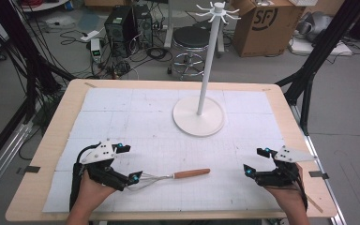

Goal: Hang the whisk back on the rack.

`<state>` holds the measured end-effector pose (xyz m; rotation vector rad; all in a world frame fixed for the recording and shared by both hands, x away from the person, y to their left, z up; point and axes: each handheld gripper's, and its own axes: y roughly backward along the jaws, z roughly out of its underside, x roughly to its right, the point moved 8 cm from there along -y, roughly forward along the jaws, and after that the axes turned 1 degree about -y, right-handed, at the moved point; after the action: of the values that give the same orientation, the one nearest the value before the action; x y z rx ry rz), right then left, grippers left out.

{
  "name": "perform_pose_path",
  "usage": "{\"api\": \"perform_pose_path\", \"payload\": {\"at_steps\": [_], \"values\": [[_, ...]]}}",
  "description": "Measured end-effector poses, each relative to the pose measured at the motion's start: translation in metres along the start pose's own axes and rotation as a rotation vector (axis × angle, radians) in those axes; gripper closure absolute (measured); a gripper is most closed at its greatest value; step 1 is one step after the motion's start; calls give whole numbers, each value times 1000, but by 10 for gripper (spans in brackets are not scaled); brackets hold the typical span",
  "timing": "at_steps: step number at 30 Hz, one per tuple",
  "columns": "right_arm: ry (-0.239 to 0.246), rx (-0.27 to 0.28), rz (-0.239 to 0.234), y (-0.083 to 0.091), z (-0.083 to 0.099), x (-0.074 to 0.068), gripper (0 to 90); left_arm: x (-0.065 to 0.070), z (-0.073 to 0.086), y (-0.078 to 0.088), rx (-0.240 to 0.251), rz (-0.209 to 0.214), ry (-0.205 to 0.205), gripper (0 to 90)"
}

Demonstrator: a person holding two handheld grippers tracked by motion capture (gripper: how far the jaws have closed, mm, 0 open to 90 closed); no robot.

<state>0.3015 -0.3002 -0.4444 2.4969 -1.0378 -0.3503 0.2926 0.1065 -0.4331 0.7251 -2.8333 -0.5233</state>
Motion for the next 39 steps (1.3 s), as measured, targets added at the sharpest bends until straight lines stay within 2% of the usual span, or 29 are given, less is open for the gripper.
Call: {"api": "perform_pose_path", "payload": {"at_steps": [9, 12, 16, 19, 22, 25, 30, 39], "values": [[1, -26, 4, -2, 6, 1, 147, -1, 1, -2, -6, -2, 11, 21], [21, -44, 4, -3, 7, 0, 147, 2, 0, -7, -13, 8, 10, 21], [19, -43, 4, -4, 7, 0, 147, 6, 0, -12, -38, 15, -1, 21], [24, -45, 0, -4, 8, 0, 147, 9, -3, -14, -35, 39, 2, 21], [20, -39, -1, -2, 7, 0, 147, 11, -8, -18, -48, 42, -7, 21], [16, -32, 0, -2, 8, 2, 147, 15, -13, -27, -71, 48, -13, 21], [8, -28, -4, -5, 6, 4, 147, 24, -22, -43, -136, 75, -57, 21], [11, -30, 2, -7, 4, 3, 147, 33, -29, -73, -241, 99, -83, 21]]}}
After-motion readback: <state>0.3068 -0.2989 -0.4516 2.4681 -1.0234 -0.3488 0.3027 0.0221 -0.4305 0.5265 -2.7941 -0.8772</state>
